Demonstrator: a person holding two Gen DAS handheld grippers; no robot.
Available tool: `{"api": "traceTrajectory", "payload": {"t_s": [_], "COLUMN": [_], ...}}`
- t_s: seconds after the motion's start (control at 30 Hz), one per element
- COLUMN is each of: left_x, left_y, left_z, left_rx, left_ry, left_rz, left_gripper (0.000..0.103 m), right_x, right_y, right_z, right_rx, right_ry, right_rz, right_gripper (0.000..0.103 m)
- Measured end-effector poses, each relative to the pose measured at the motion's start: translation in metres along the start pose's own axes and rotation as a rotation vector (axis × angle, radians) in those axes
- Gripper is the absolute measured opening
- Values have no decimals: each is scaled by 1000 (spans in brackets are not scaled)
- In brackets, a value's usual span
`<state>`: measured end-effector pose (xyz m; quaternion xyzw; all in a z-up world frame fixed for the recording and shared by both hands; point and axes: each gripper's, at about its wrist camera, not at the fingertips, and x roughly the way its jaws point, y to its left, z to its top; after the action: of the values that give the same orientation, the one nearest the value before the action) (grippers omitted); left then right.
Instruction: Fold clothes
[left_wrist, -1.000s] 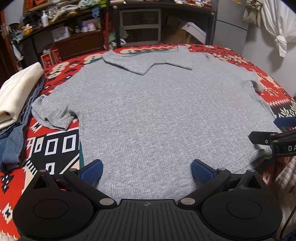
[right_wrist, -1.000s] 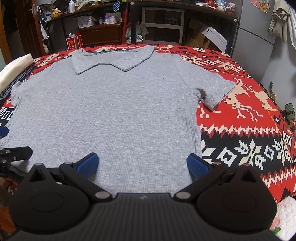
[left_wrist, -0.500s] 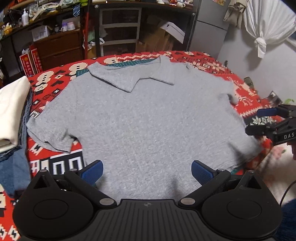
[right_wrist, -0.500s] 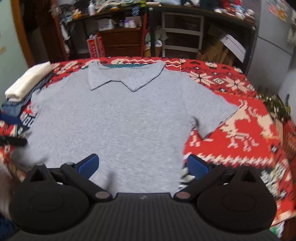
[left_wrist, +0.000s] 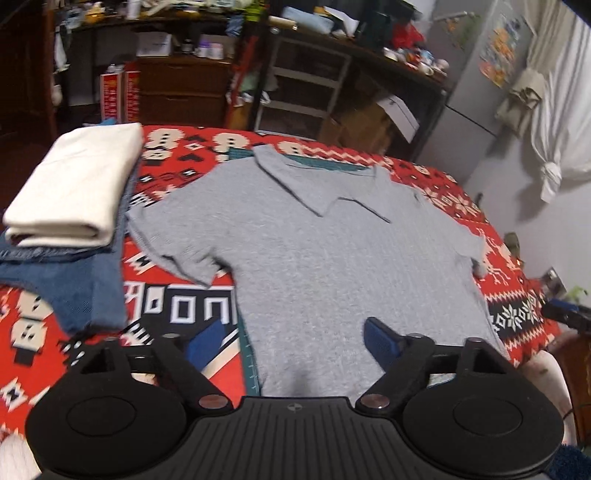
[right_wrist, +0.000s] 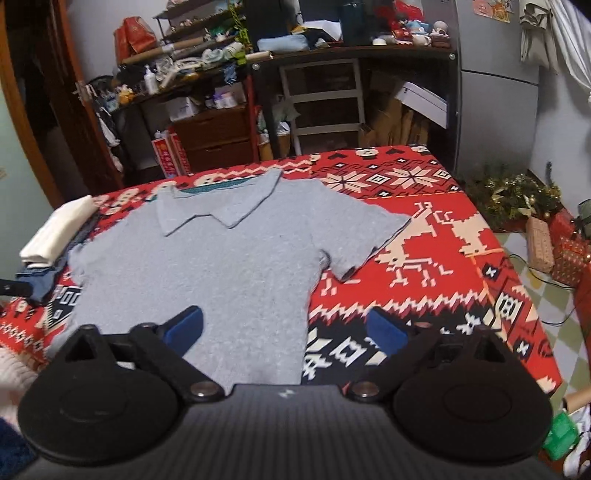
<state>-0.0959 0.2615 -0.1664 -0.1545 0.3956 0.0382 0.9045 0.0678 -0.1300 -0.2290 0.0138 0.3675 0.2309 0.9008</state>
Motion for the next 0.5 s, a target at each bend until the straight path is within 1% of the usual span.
{"api": "traceTrajectory", "payload": {"t_s": [0.07, 0.1, 0.13, 0.17, 0.23, 0.27, 0.3, 0.33, 0.4, 0.5], "left_x": [0, 0, -1, -1, -1, 0, 1, 1, 4, 12], "left_y": [5, 7, 9, 11, 17, 20, 23, 26, 29, 29], "left_z": [-6, -9, -13, -16, -23, -26, -29, -32, -38, -48], "left_rx": [-35, -55, -72, -82, -114, -134, -152, -170, -187, -176], "left_ry": [11, 20, 25, 30, 35, 38, 39, 41, 38, 42], "left_rz": [-6, -12, -29, -41, -54, -60, -65, -70, -66, -44], "left_gripper": [59, 55, 50, 49, 47, 43, 42, 39, 33, 24], "right_x": [-3, -2, -1, 0, 5, 6, 8, 9, 11, 17], "right_y": [-4, -6, -7, -9, -10, -10, -10, -9, -5, 2], "right_z": [-7, -11, -14, -17, -23, -26, -28, -31, -35, -40], "right_rx": [28, 46, 62, 77, 91, 102, 111, 108, 94, 69], "right_ry": [9, 23, 33, 43, 68, 75, 79, 78, 76, 86], "right_rz": [12, 23, 25, 27, 17, 12, 8, 1, -13, -18], "right_gripper": [78, 73, 70, 68, 54, 51, 46, 43, 41, 36]}}
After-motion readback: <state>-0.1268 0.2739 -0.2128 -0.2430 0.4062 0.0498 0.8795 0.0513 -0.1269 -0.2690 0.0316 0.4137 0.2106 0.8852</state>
